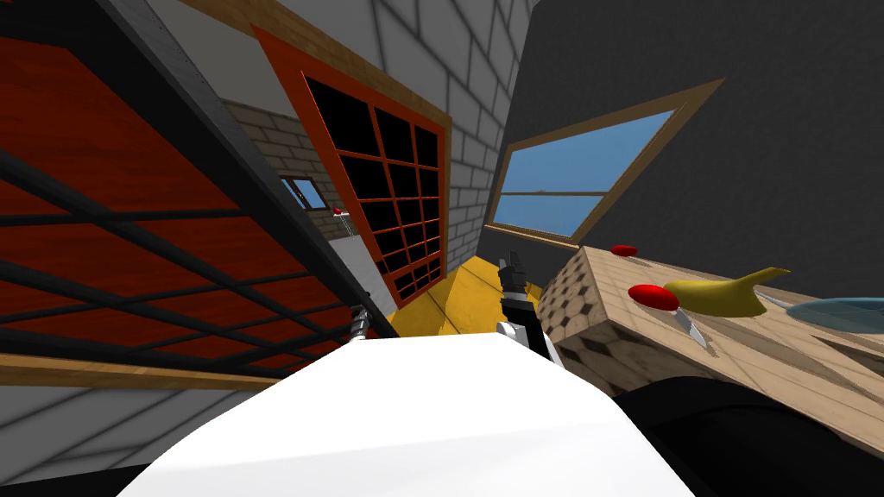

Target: Pull the door open

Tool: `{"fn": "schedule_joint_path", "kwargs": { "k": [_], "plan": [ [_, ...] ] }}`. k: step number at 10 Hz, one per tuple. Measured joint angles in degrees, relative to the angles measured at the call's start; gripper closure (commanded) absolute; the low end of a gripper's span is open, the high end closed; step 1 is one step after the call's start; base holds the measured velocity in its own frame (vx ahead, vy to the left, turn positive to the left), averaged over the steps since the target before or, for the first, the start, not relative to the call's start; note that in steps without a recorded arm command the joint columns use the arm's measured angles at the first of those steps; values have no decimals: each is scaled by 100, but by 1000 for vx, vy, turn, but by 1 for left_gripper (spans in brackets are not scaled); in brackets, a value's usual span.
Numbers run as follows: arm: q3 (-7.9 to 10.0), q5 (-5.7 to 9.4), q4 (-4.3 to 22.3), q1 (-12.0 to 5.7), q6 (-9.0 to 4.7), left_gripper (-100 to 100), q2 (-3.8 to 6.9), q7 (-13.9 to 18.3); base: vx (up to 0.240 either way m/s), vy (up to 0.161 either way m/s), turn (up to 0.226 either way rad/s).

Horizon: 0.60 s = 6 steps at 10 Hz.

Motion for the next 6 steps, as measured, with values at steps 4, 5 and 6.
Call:
{"fn": "schedule_joint_path", "kwargs": {
  "k": [4, 5, 6],
  "plan": [
    [-103, 139, 35, -86, -26, 100, 21, 501, -56, 23, -55],
    [-133, 183, 96, -129, -47, 100, 58, 636, -41, 11, -35],
    [-153, 207, 136, -153, -66, 100, 82, 749, -23, 2, 4]
  ]
}}
